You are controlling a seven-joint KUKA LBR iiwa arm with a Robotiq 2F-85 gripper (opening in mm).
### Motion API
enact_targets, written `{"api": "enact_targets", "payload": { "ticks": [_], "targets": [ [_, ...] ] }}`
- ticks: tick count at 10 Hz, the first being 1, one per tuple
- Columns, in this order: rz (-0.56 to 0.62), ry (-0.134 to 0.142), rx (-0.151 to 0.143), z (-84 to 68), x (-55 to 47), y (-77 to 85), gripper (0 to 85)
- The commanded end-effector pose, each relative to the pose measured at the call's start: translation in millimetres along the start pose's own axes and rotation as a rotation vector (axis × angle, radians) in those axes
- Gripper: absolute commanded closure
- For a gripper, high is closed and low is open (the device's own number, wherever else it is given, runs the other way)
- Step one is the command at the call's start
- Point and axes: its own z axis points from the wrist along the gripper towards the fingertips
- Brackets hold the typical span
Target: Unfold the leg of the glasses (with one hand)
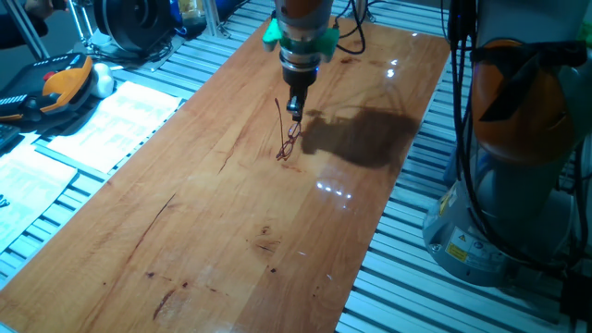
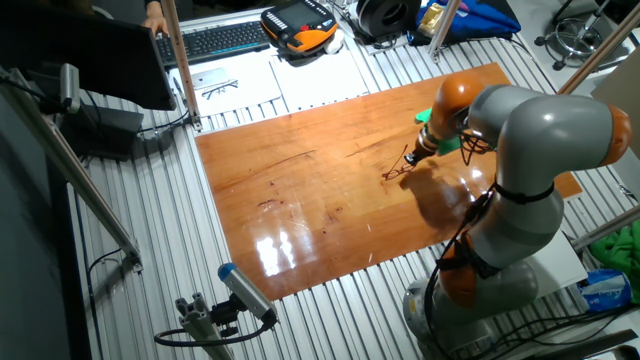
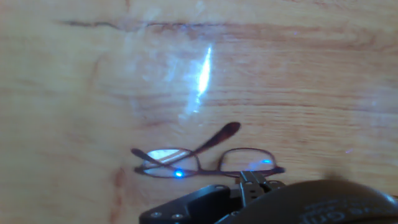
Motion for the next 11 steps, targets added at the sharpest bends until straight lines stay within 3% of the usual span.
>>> {"api": "enact_targets", "payload": {
  "ticks": [1, 4, 7, 8, 9, 10, 11],
  "targets": [
    [0.187, -0.009, 0.016, -1.4, -2.1, 2.8, 85.0],
    [0.388, -0.03, 0.065, -6.4, -6.6, 12.0, 85.0],
    [0.696, -0.052, 0.054, -6.3, -5.1, 9.9, 85.0],
    [0.8, -0.061, 0.019, -6.2, -5.3, 10.0, 85.0],
    [0.868, -0.078, 0.006, -5.9, -5.7, 11.1, 85.0],
    [0.904, -0.093, 0.013, -5.3, -5.8, 12.2, 85.0],
    [0.93, -0.106, 0.048, -4.0, -6.5, 13.1, 85.0]
  ]
}}
